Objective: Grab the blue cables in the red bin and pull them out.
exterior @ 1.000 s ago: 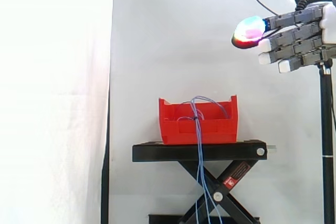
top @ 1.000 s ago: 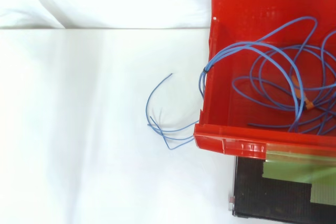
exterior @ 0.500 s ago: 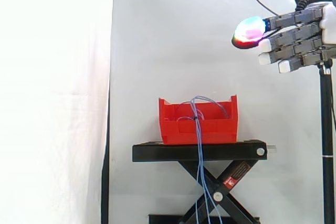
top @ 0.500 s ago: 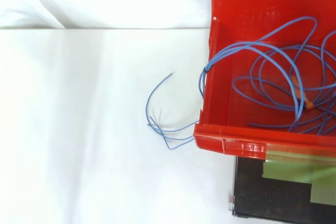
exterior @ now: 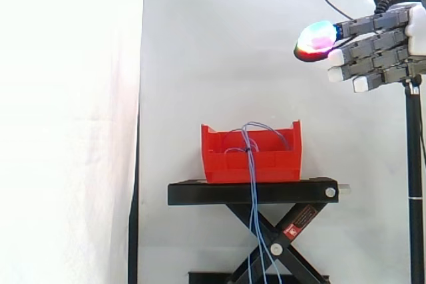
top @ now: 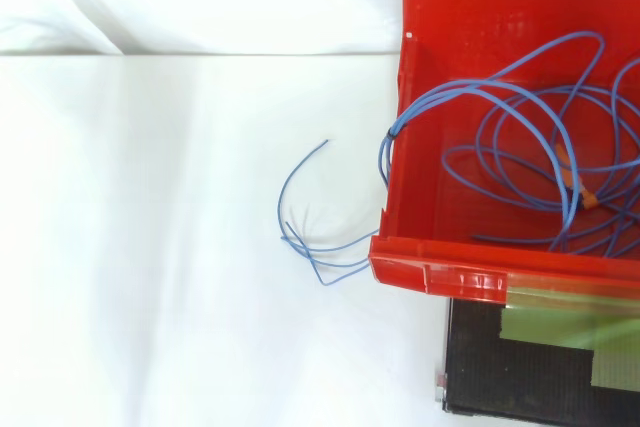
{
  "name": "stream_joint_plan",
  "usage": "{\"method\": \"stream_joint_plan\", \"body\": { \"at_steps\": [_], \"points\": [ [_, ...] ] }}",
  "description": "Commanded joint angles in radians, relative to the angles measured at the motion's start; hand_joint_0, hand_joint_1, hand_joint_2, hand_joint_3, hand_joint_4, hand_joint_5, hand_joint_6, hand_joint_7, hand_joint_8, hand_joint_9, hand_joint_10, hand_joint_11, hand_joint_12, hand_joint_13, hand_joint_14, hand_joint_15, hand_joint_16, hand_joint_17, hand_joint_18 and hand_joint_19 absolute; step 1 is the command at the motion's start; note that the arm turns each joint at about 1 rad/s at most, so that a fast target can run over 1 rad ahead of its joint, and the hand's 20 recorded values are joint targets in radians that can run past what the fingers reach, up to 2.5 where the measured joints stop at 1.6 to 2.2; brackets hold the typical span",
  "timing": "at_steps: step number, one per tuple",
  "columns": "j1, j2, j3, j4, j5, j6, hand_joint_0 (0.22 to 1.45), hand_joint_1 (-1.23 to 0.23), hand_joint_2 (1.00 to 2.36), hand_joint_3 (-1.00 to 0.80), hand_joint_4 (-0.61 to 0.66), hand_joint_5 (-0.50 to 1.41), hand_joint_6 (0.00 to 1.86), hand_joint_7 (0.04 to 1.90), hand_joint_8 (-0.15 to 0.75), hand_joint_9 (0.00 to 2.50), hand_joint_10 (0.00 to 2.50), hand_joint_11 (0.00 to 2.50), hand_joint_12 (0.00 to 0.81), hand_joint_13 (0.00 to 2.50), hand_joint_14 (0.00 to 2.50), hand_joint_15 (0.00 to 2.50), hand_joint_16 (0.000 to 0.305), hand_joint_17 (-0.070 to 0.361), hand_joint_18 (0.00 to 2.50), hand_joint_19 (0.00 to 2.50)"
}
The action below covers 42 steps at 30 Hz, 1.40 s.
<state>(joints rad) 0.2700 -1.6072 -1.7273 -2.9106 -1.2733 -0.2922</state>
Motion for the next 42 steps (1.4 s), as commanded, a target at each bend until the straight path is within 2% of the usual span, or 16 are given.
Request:
{"method": "stream_joint_plan", "body": {
  "at_steps": [1, 42],
  "points": [
    [0.0, 0.001, 0.0, 0.001, 0.0, 0.0, 0.74, -0.64, 1.0, -1.0, 0.19, 0.27, 0.01, 0.17, 0.252, 0.37, 0.01, 0.22, 0.332, 0.21, 0.01, 0.37, 0.045, 0.102, 0.21, 0.63],
    [0.0, 0.001, 0.0, -0.001, 0.002, 0.002, 0.75, -0.64, 1.0, -1.0, 0.19, 0.27, 0.01, 0.17, 0.25, 0.37, 0.01, 0.21, 0.333, 0.26, 0.01, 0.38, 0.045, 0.102, 0.22, 0.64]
  ]
}}
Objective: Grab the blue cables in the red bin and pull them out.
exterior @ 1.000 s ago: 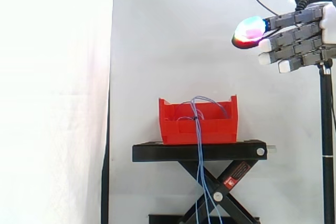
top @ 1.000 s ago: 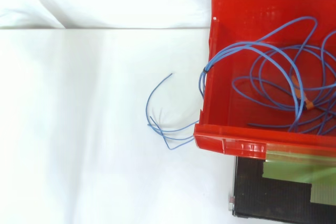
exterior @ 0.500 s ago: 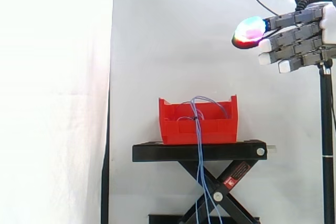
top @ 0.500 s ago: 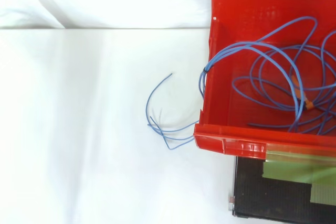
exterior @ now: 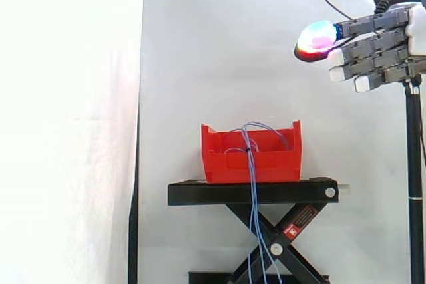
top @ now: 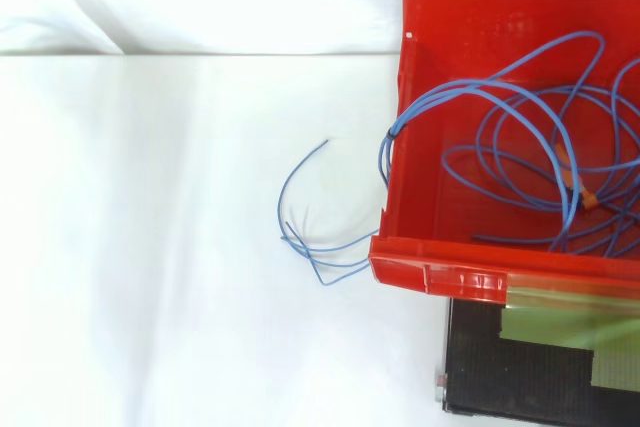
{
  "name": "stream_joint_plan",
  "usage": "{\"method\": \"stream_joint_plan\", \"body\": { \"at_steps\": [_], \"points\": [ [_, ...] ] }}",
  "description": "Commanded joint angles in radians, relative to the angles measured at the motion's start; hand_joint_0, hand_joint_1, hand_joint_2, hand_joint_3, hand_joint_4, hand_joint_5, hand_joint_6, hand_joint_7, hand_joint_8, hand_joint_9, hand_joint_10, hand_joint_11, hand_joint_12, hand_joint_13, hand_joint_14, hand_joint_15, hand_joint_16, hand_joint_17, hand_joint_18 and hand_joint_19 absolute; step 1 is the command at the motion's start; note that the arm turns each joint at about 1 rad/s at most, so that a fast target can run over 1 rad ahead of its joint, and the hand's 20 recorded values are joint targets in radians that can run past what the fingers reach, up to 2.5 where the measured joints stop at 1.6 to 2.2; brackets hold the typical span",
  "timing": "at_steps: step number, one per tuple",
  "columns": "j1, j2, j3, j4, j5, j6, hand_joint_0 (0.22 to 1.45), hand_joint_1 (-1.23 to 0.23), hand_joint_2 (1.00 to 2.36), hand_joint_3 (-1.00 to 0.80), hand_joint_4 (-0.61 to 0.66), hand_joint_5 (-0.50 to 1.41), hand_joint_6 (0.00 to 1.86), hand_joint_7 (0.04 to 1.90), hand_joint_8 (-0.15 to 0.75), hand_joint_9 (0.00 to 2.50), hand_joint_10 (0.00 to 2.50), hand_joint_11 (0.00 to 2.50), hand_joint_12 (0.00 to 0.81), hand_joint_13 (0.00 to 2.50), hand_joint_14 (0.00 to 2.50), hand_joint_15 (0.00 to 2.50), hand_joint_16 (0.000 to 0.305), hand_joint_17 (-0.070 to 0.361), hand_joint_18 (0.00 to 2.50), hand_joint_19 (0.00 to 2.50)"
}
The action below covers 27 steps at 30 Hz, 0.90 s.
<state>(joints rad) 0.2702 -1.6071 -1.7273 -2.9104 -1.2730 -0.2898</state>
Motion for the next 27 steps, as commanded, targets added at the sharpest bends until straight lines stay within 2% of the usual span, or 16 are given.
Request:
{"method": "stream_joint_plan", "body": {
  "at_steps": [1, 5, 6, 8, 9, 11, 13, 14, 17, 18, 20, 21, 23, 25, 26, 27],
  "points": [
    [0.0, -0.001, 0.0, 0.0, 0.0, -0.001, 0.75, -0.64, 1.0, -1.0, 0.19, 0.27, 0.01, 0.17, 0.25, 0.37, 0.01, 0.22, 0.332, 0.26, 0.01, 0.38, 0.045, 0.102, 0.22, 0.64],
    [0.0, -0.002, 0.0, 0.022, 0.023, 0.001, 0.74, -0.64, 1.0, -1.0, 0.19, 0.28, 0.01, 0.17, 0.251, 0.38, 0.01, 0.23, 0.332, 0.26, 0.01, 0.39, 0.045, 0.102, 0.22, 0.63],
    [0.0, -0.002, 0.0, 0.039, 0.035, -0.001, 0.75, -0.64, 1.0, -1.0, 0.19, 0.28, 0.01, 0.17, 0.25, 0.38, 0.01, 0.21, 0.331, 0.26, 0.01, 0.39, 0.045, 0.102, 0.23, 0.63],
    [0.0, -0.028, 0.0, 0.108, 0.06, 0.002, 0.75, -0.64, 1.0, -1.0, 0.19, 0.28, 0.01, 0.17, 0.25, 0.38, 0.01, 0.22, 0.331, 0.27, 0.01, 0.39, 0.045, 0.102, 0.23, 0.63],
    [0.0, -0.028, 0.0, 0.108, 0.06, 0.002, 0.75, -0.64, 1.0, -1.0, 0.19, 0.28, 0.01, 0.17, 0.251, 0.38, 0.01, 0.21, 0.331, 0.27, 0.01, 0.39, 0.045, 0.102, 0.23, 0.64],
    [0.0, -0.056, -0.002, 0.149, 0.055, 0.018, 0.75, -0.64, 1.0, -1.0, 0.19, 0.28, 0.01, 0.16, 0.25, 0.38, 0.01, 0.21, 0.331, 0.27, 0.01, 0.39, 0.045, 0.102, 0.23, 0.64],
    [-0.005, -0.089, 0.0, 0.2, 0.044, 0.065, 0.75, -0.64, 1.0, -1.0, 0.19, 0.28, 0.01, 0.17, 0.251, 0.38, 0.01, 0.22, 0.331, 0.27, 0.01, 0.4, 0.045, 0.102, 0.23, 0.64],
    [-0.005, -0.094, 0.0, 0.211, 0.044, 0.071, 0.75, -0.64, 1.0, -1.0, 0.19, 0.28, 0.01, 0.17, 0.251, 0.38, 0.01, 0.21, 0.331, 0.27, 0.01, 0.39, 0.045, 0.102, 0.23, 0.64],
    [-0.005, -0.102, 0.0, 0.232, 0.041, 0.079, 0.75, -0.64, 1.0, -1.0, 0.19, 0.28, 0.01, 0.17, 0.25, 0.38, 0.01, 0.22, 0.331, 0.27, 0.01, 0.4, 0.045, 0.102, 0.23, 0.63],
    [-0.005, -0.105, 0.0, 0.263, 0.037, 0.077, 0.75, -0.64, 1.0, -1.0, 0.19, 0.28, 0.01, 0.17, 0.252, 0.38, 0.01, 0.21, 0.331, 0.27, 0.01, 0.4, 0.045, 0.102, 0.23, 0.64],
    [-0.006, -0.125, 0.005, 0.281, 0.034, 0.074, 0.75, -0.64, 1.0, -1.0, 0.19, 0.28, 0.01, 0.17, 0.25, 0.38, 0.01, 0.22, 0.33, 0.27, 0.01, 0.4, 0.045, 0.102, 0.23, 0.63],
    [-0.006, -0.14, 0.021, 0.287, 0.034, 0.074, 0.75, -0.64, 1.0, -1.0, 0.19, 0.28, 0.01, 0.17, 0.25, 0.38, 0.01, 0.22, 0.331, 0.27, 0.01, 0.4, 0.045, 0.102, 0.23, 0.63],
    [-0.009, -0.166, 0.04, 0.273, 0.027, 0.076, 0.75, -0.64, 1.0, -1.0, 0.19, 0.28, 0.01, 0.17, 0.251, 0.38, 0.01, 0.21, 0.331, 0.27, 0.01, 0.4, 0.045, 0.102, 0.23, 0.63],
    [-0.016, -0.195, 0.084, 0.24, 0.018, 0.074, 0.75, -0.64, 1.0, -1.0, 0.19, 0.28, 0.01, 0.17, 0.25, 0.38, 0.01, 0.22, 0.331, 0.27, 0.01, 0.4, 0.045, 0.102, 0.23, 0.64],
    [-0.019, -0.214, 0.126, 0.18, 0.006, 0.071, 0.75, -0.64, 1.0, -1.0, 0.19, 0.28, 0.01, 0.17, 0.25, 0.38, 0.01, 0.21, 0.331, 0.27, 0.01, 0.4, 0.045, 0.102, 0.23, 0.63],
    [-0.019, -0.218, 0.144, 0.152, 0.001, 0.065, 0.75, -0.64, 1.0, -1.0, 0.19, 0.28, 0.01, 0.17, 0.25, 0.38, 0.01, 0.21, 0.332, 0.28, 0.01, 0.39, 0.045, 0.102, 0.23, 0.63]
  ]
}}
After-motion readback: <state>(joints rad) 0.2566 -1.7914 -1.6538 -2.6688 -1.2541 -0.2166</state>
